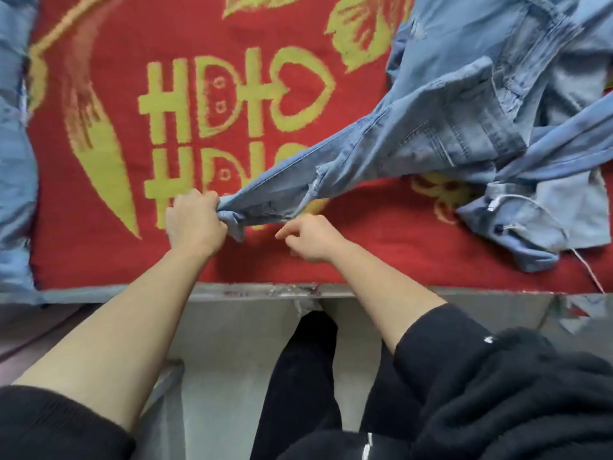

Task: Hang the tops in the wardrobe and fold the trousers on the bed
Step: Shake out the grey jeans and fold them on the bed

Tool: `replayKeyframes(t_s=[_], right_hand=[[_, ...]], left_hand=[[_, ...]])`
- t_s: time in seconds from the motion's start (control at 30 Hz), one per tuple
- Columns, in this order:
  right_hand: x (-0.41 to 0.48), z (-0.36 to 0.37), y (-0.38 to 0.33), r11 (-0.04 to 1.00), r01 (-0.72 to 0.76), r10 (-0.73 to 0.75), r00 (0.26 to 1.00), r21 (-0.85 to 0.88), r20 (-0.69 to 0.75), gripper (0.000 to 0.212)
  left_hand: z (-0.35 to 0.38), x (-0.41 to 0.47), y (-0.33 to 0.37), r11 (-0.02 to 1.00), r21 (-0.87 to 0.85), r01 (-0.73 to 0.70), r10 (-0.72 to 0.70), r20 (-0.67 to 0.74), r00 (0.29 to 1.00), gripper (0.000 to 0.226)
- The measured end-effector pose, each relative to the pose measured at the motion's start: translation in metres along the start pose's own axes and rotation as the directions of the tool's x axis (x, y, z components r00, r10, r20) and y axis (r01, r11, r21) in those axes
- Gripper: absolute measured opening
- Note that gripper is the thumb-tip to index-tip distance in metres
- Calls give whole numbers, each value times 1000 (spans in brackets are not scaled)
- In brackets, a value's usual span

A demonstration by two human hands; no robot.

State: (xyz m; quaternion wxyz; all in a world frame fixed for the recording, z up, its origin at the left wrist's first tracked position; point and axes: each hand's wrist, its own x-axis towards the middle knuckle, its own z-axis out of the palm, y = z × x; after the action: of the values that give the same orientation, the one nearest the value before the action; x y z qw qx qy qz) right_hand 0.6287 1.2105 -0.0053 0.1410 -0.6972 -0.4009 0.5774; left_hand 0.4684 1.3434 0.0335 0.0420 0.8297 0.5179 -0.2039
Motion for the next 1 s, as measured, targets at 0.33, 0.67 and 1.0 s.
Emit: replayKeyframes(t_s=[0.33, 0.67, 1.0], right_hand=[[-21, -146, 124, 949, -293, 225, 357, 120, -907, 81], [-51, -171, 179, 909, -211, -128, 680, -360, -722, 36], [-92, -139, 210, 979, -57, -46, 870, -194, -491, 44]], left_hand=[[26, 10, 33, 988, -143, 51, -24, 182, 983, 48], [-7, 20, 204, 661, -745, 87, 9, 124, 992, 43], [-2, 16, 293, 429, -754, 497, -254, 427, 868, 47]])
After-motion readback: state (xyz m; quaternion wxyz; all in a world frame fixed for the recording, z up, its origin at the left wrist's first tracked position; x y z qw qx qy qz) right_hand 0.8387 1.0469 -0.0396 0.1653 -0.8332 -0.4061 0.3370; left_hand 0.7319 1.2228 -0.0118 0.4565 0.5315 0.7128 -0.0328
